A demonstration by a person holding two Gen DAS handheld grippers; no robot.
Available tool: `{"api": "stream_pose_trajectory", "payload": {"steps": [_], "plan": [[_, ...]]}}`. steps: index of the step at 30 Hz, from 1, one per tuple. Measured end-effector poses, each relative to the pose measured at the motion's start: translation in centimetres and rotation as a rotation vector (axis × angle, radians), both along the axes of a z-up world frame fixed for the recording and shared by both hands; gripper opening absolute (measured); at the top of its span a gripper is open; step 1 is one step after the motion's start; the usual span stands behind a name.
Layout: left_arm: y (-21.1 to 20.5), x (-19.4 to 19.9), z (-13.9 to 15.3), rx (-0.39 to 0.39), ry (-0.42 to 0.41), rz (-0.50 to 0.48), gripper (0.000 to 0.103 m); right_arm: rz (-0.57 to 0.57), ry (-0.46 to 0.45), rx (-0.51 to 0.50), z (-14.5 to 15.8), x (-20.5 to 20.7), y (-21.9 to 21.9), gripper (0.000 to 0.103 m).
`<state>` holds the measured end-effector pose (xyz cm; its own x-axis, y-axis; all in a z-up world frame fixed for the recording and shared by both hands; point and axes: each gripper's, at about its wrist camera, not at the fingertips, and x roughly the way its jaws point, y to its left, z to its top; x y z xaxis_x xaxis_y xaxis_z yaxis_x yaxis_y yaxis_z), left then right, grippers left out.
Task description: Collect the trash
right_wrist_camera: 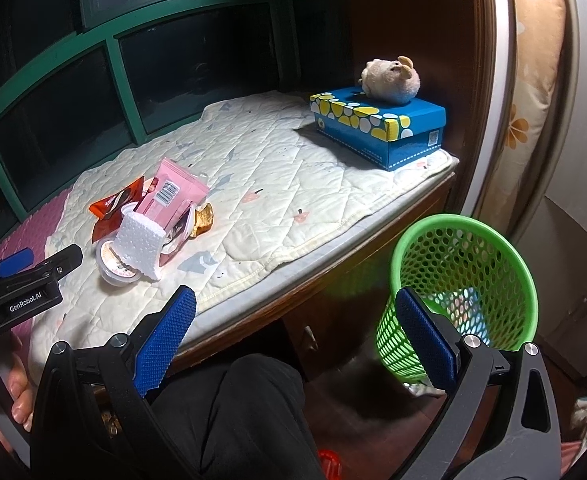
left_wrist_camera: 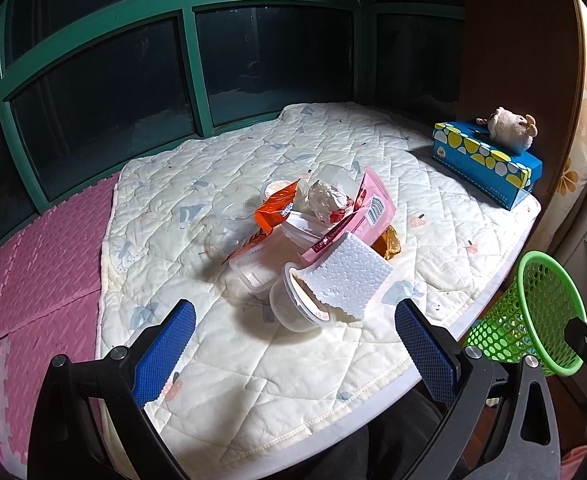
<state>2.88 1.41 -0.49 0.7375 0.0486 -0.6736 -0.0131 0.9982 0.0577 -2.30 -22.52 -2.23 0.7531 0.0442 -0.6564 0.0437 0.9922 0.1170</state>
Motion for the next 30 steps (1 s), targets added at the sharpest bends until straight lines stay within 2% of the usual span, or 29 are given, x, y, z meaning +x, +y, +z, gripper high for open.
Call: {"api": "stream_pose_trajectory", "payload": {"steps": [11, 23, 30], "plan": [[1.2, 1.8, -0.3, -0.002, 0.02, 0.017, 0.097, 0.053, 0.005, -0.002, -0.1, 2.0, 1.1, 0.099], [4.9, 3.8, 0.2, 0.007, 0.017, 0.075, 0.097, 0.155, 0.016, 0.016, 0.1, 5.8, 3.5, 0.098], [7.6, 4.4, -0.1, -0.011, 0.022, 0.125, 0.097, 0.237, 0.041, 0.074, 0.2, 8.7, 5.7, 0.094]]}}
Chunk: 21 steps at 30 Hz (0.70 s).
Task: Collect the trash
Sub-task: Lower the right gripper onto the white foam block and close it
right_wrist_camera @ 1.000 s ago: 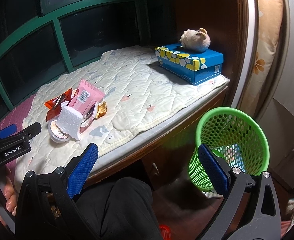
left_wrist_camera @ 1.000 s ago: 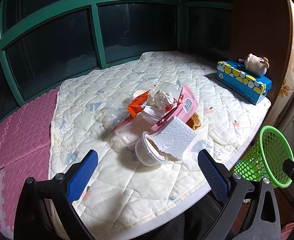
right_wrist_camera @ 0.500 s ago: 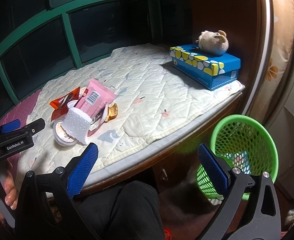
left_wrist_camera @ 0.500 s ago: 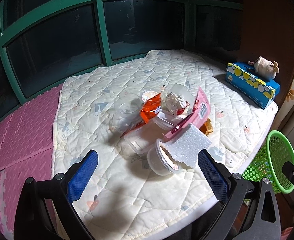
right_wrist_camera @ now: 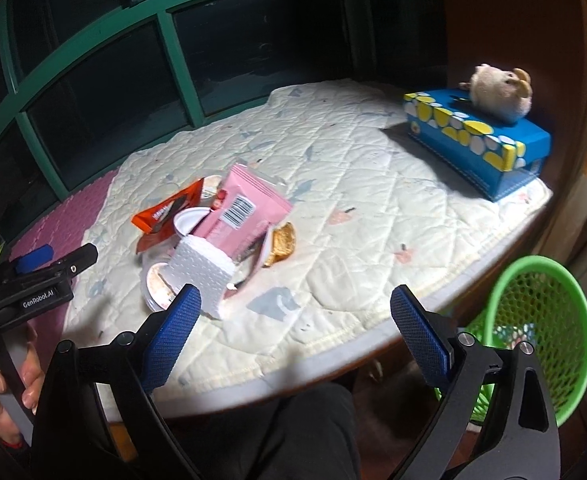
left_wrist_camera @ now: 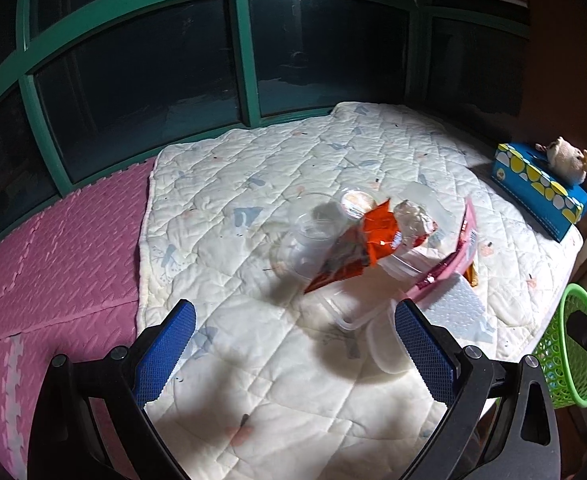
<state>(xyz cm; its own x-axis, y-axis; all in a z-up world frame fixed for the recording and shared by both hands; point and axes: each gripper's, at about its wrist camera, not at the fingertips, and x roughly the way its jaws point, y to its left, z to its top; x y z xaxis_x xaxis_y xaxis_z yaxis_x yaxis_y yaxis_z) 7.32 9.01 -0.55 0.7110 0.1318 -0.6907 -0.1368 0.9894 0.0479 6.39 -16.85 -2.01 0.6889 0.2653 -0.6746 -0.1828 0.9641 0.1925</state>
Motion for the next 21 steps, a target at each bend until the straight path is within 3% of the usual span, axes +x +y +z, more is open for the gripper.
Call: {"api": "stream_pose_trajectory", "payload": {"steps": [10, 21], "plan": [[2.5, 0.2, -1.2, -0.009, 0.024, 0.057, 0.097, 0.099, 0.118, 0.134, -2.2, 3.3, 4.3, 0.087], [4.8, 0.0, -1.8, -0.043, 0.024, 0.089, 0.097, 0.019, 0.22, 0.245, -4.6, 6.7, 7.5, 0.085]]}}
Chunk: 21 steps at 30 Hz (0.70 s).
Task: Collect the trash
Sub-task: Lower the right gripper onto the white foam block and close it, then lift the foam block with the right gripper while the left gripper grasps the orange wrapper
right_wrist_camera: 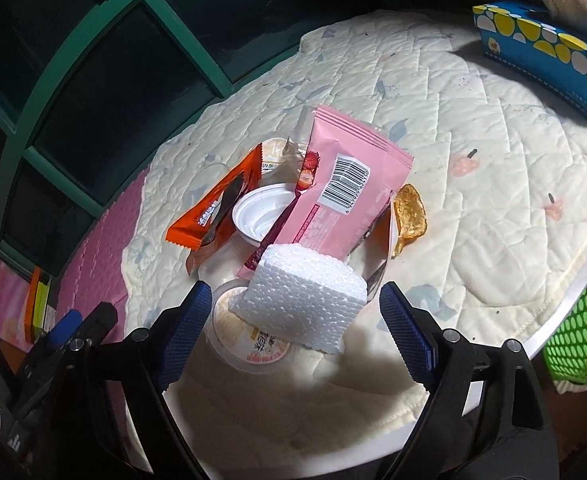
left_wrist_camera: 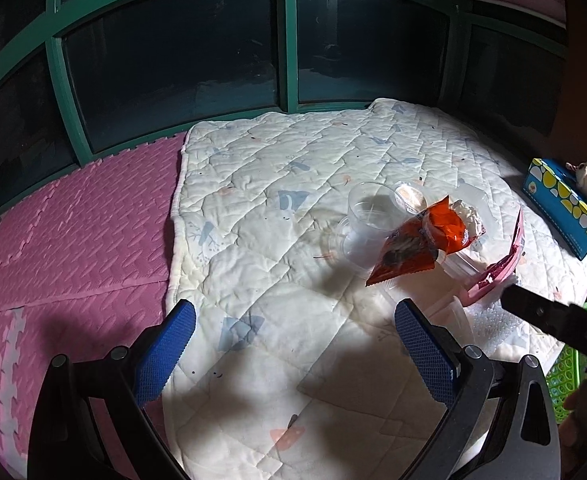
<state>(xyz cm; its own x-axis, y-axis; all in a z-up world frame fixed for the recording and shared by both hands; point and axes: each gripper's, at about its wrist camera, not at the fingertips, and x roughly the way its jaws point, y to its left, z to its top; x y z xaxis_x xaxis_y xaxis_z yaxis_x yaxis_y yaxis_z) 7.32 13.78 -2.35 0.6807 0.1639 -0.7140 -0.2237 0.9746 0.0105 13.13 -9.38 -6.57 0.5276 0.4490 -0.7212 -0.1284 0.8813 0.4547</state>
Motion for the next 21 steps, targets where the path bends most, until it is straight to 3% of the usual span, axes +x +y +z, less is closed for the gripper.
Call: {"api": "stream_pose_trajectory", "payload": {"steps": [5, 6, 11, 15, 21], "plan": [[-0.2, 0.1, 0.0, -0.017, -0.004, -0.024, 0.096, -0.031, 0.044, 0.011, -1.0, 1.0, 0.2, 0.071], [-0.3, 0.2, 0.1, -0.026, -0.009, -0.036, 0.096, -0.031, 0.048, 0.023, -1.2, 1.1, 0.1, 0.065], [-1.9, 1.2, 0.5, -0.03, -0.023, -0.106, 0.093, -0.048, 0.028, 0.019, -1.0, 0.5, -0.9, 0.064], [-3.4, 2.6, 0.6, -0.054, -0.017, -0.179, 0.077, -0.051, -0.009, -0.007, -0.3, -0.3, -2.0, 0.064], [-5.7, 4.5, 0.2, -0.067, -0.012, -0.293, 0.068, -0.066, -0.055, -0.016, 0.8, -1.5, -4.5, 0.064]]}}
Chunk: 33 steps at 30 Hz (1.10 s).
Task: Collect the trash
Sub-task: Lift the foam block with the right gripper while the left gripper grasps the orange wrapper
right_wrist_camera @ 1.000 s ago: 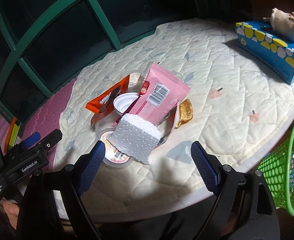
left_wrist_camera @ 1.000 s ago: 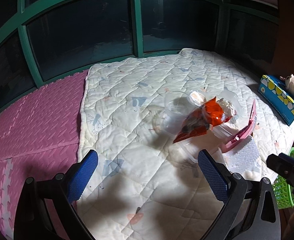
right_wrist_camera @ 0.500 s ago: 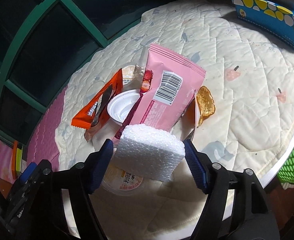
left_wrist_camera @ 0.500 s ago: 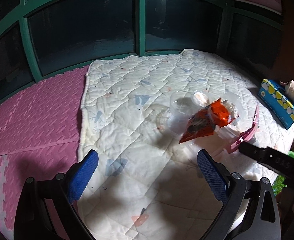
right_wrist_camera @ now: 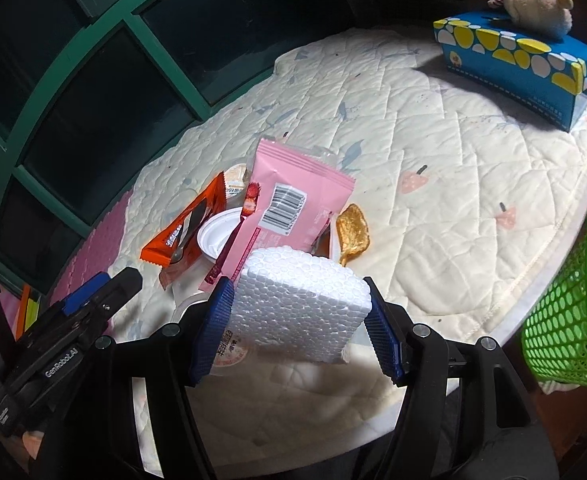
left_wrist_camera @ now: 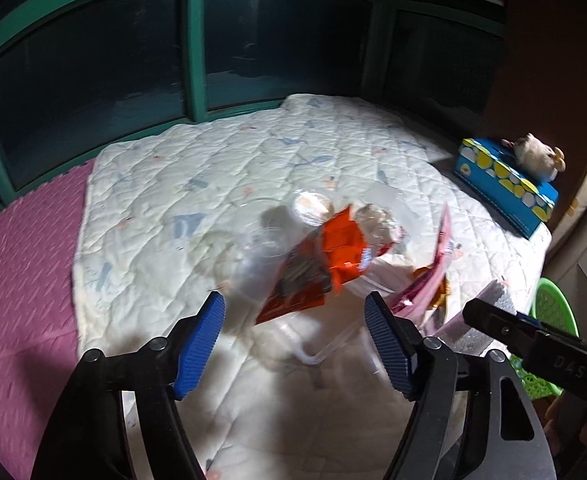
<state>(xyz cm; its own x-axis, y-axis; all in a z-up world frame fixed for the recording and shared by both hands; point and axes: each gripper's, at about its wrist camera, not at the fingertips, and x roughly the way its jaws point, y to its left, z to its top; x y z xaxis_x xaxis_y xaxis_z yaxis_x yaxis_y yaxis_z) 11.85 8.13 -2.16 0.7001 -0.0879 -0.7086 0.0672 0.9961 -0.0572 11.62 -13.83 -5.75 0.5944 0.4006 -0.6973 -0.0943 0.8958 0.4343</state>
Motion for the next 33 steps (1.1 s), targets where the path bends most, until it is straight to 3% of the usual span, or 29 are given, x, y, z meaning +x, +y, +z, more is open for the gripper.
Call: {"api": "stream_pose_trajectory", "payload": {"steps": [7, 10, 17, 24, 33], "plan": [[-2.0, 1.7, -1.4, 0.099, 0.009, -0.075, 0.053, -0.03, -0.012, -0.005, 0.6, -1.5, -3.4, 0.064], [-2.1, 2.6, -2.0, 0.092, 0.027, -0.093, 0.044, -0.046, -0.013, -0.005, 0.7, -2.3, -4.7, 0.064], [-1.5, 3.1, -2.1, 0.087, 0.022, -0.113, 0.009, -0.07, -0.039, -0.057, 1.1, -3.7, -6.2, 0.064], [-0.5, 1.6, 0.2, 0.058, -0.029, -0.121, 0.002, -0.114, -0.049, -0.083, 1.1, -4.9, -8.5, 0.064], [0.5, -1.4, 5.1, -0.055, -0.091, -0.148, 0.002, -0.199, -0.059, -0.12, 1.1, -6.7, -13.1, 0.064]]}}
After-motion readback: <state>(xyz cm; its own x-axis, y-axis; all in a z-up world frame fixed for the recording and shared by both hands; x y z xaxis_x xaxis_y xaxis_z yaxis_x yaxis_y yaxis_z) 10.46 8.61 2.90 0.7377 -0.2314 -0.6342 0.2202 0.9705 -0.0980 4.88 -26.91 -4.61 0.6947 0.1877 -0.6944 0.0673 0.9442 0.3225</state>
